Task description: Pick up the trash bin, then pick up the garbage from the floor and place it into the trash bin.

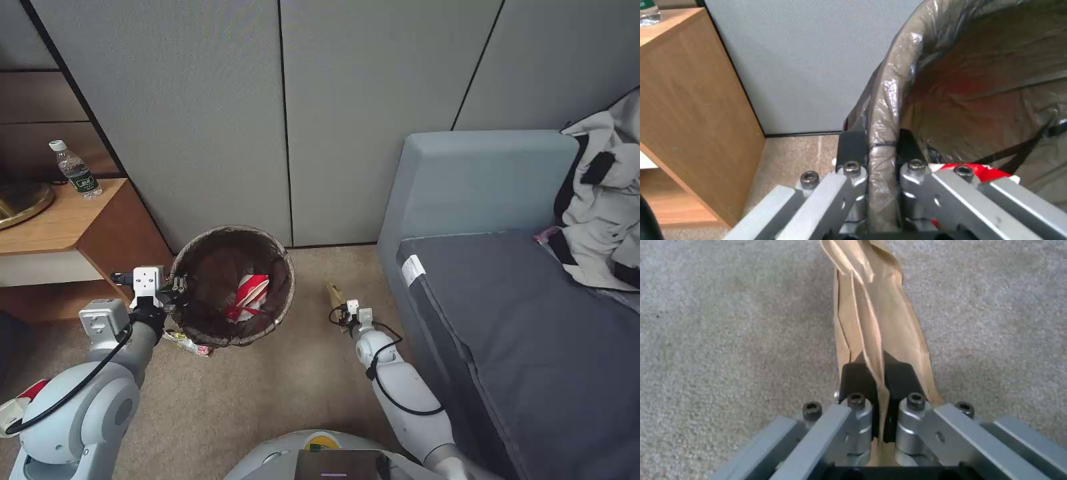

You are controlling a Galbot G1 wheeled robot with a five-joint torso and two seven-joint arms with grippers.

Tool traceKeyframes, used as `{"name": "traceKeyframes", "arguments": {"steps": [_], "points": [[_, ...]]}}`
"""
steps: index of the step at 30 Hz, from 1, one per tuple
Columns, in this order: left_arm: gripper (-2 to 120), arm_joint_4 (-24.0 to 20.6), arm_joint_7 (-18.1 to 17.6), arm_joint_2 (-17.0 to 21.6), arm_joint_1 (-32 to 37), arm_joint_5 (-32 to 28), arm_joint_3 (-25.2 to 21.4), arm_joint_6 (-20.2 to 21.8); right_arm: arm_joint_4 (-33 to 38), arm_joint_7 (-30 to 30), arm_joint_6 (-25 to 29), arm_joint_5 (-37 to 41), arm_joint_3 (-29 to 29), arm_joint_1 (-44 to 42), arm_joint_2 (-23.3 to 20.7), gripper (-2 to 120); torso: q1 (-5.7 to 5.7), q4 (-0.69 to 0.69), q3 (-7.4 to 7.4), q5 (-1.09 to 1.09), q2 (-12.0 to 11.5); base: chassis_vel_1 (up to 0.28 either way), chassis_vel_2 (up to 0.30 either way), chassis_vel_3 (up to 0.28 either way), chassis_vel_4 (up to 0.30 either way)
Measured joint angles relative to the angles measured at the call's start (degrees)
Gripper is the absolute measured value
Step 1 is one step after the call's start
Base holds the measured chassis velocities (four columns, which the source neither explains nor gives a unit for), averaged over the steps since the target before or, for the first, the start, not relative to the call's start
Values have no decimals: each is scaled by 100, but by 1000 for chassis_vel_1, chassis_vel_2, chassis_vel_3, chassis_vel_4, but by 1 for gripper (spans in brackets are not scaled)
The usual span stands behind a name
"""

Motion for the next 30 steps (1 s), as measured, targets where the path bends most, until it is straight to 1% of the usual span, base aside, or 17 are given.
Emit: {"name": "traceKeyframes", "arguments": {"steps": [2,6,8,9,13,14,18,19,20,24,25,28,29,30], "points": [[2,0,1,5,5,-5,-4,0,69,14,24,-17,30,-18,-5,0,0,0,0,0,0,0,0,0,0],[2,0,1,6,8,-10,-5,0,495,56,35,-94,88,-134,-60,0,0,0,0,0,0,0,0,0,0],[2,0,2,6,14,-17,-10,0,1125,69,6,-144,103,-318,-209,0,0,0,0,0,0,0,0,0,0],[2,0,2,6,14,-17,-10,0,1125,69,6,-144,103,-318,-209,0,0,0,0,0,0,0,0,0,0],[2,0,2,13,21,-29,-19,0,2091,68,-99,-158,113,-607,-468,0,0,0,0,0,0,0,0,0,0],[2,0,2,13,21,-29,-19,0,2091,68,-99,-158,113,-607,-468,0,0,0,0,0,0,0,0,0,0],[2,0,5,15,6,-26,7,0,3637,83,-354,59,99,-984,-816,0,0,-1,0,0,0,0,0,0,0],[2,0,6,15,0,-22,20,0,4156,97,-468,186,90,-1074,-917,0,0,-1,-1,0,1,0,0,0,0],[2,0,6,15,0,-22,20,0,4156,97,-468,186,90,-1074,-917,0,0,-1,-1,0,1,0,0,0,0],[2,52,12,38,-27,-3,31,0,5099,133,-681,560,-27,-1126,-1182,0,0,0,0,0,0,0,0,0,0],[2,52,12,38,-27,-3,31,0,5099,133,-681,560,-27,-1126,-1182,0,0,0,0,0,0,0,0,0,0],[2,103,13,51,-51,12,54,0,5790,129,-860,879,-160,-1021,-1418,0,0,0,0,0,1,0,0,0,0],[2,109,14,53,-52,16,59,0,5941,125,-919,969,-204,-978,-1484,0,0,0,0,0,1,0,0,0,0],[2,109,14,53,-52,16,59,0,5941,125,-919,969,-204,-978,-1484,0,0,0,0,0,1,0,0,0,0]]}}
